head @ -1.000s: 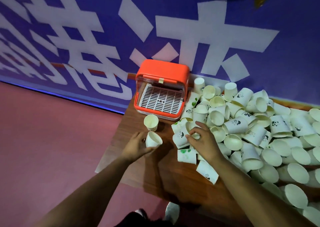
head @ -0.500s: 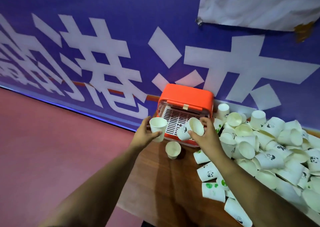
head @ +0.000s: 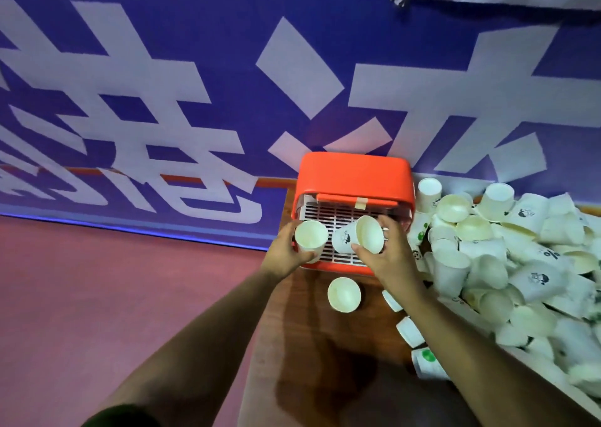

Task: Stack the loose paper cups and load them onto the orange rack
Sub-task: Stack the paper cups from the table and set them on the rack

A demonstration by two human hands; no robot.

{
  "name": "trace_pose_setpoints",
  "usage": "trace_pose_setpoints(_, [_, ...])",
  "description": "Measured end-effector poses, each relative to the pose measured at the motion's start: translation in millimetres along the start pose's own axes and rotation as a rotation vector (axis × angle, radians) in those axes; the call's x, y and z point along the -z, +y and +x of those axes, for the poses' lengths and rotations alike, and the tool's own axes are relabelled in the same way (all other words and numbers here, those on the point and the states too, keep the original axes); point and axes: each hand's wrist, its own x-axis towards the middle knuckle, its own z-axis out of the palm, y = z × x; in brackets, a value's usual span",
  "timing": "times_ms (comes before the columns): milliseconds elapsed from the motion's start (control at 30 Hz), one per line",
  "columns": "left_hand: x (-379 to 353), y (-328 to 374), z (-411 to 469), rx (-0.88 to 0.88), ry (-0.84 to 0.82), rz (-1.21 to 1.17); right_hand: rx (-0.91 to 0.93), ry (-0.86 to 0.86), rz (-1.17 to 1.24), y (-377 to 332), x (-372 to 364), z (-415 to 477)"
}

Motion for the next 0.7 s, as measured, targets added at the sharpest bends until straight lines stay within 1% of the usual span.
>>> trace_pose_setpoints(100, [-7.2,1.8,13.1,-0.001,0.038,-0.009,-0.066,0.029,0.006,1.5,-6.6,10.0])
trace_pose_setpoints(200, [-13.4,2.4,25.3,-0.043,0.002,0.043,-0.1,0.056,-0.003,5.6,-14.9,17.0])
trace_pose_setpoints(267, [-20.2,-6.2,31.3,-0.082,-0.015,0.155,-0.101,0.058,-0.011,5.5,-20.3,17.9])
trace_pose_setpoints(333, [-26.8,-18.6,37.6,-0.114,-0.024,0.371,-0.079,0.055,-0.003,5.2,-25.8,19.8])
trace_pose_setpoints(400, [-30.1,-22.4,41.7,-0.138,-0.02,0.501,-0.047,0.045,-0.026,4.0,-31.5,24.1])
trace_pose_setpoints(467, [-30.2,-17.7,42.2,-0.148,-0.038,0.523,-0.023,0.015,-0.067,4.8,-35.9,28.5])
trace_pose_setpoints(600, [-25.5,-15.7,42.8,-0.112,-0.074,0.501,-0.026,-0.07,-0.116,7.4,-42.1,38.6])
trace_pose_setpoints(700, [-16.7,-21.4,41.5,-0.138,-0.102,0.472,-0.006,-0.133,-0.164,5.8,-48.4,42.5])
